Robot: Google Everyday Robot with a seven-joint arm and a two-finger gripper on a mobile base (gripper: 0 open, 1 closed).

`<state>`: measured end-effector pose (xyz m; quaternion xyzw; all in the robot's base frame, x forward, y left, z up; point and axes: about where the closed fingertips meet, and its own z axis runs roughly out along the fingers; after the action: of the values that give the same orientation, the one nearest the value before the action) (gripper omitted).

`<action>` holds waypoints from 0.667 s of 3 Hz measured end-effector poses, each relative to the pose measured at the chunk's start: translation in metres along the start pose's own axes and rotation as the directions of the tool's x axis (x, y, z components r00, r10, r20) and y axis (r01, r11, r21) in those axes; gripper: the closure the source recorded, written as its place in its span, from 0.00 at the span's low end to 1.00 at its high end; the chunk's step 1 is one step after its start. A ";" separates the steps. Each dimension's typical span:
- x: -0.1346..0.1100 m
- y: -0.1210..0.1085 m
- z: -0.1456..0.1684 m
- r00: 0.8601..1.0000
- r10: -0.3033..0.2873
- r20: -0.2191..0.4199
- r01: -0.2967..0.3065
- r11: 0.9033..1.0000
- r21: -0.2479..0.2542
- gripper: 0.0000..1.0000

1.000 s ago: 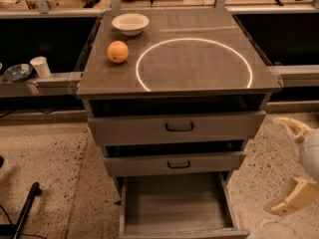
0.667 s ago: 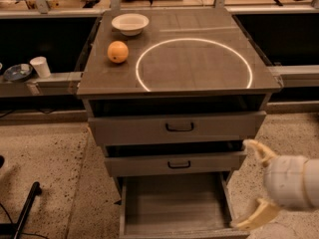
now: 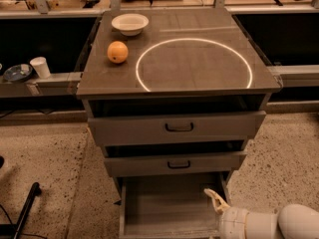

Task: Close bottom drawer

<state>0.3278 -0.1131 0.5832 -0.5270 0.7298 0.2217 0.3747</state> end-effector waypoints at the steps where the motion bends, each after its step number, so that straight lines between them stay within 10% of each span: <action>1: 0.001 0.006 0.007 1.000 0.020 0.014 -0.020 0.999 -0.026 0.00; 2: -0.017 0.015 0.013 0.996 -0.089 -0.031 0.088 0.995 -0.041 0.00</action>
Offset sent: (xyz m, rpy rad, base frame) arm -0.0115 0.0495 0.0129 -0.1520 -0.1010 0.1774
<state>0.3202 -0.0882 0.5867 -0.5697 0.7072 0.2105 0.3618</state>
